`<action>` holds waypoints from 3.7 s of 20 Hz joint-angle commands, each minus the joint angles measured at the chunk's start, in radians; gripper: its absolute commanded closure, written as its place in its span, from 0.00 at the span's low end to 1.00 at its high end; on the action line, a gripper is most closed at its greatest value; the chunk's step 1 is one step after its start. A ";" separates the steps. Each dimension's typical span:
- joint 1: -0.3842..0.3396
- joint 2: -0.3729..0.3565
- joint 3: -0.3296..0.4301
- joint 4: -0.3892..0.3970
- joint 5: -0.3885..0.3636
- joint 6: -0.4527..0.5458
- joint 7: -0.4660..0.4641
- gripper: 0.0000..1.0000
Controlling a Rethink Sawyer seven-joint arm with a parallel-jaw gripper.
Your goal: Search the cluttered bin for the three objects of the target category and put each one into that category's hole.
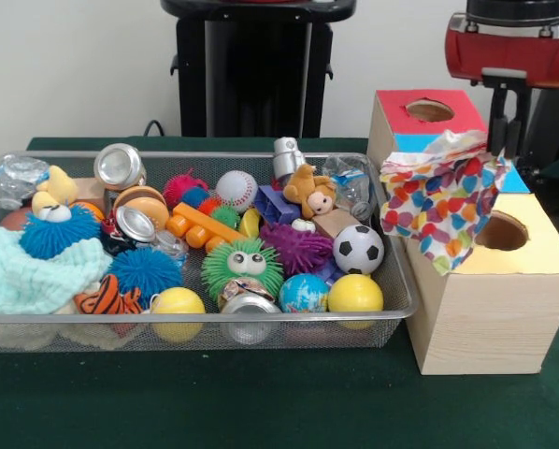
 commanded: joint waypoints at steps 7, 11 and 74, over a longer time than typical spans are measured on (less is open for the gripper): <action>0.010 0.061 0.010 0.123 0.048 0.001 0.309 1.00; 0.018 0.070 0.016 0.132 0.078 0.000 0.337 1.00; 0.059 0.203 0.096 0.222 0.305 -0.267 0.490 1.00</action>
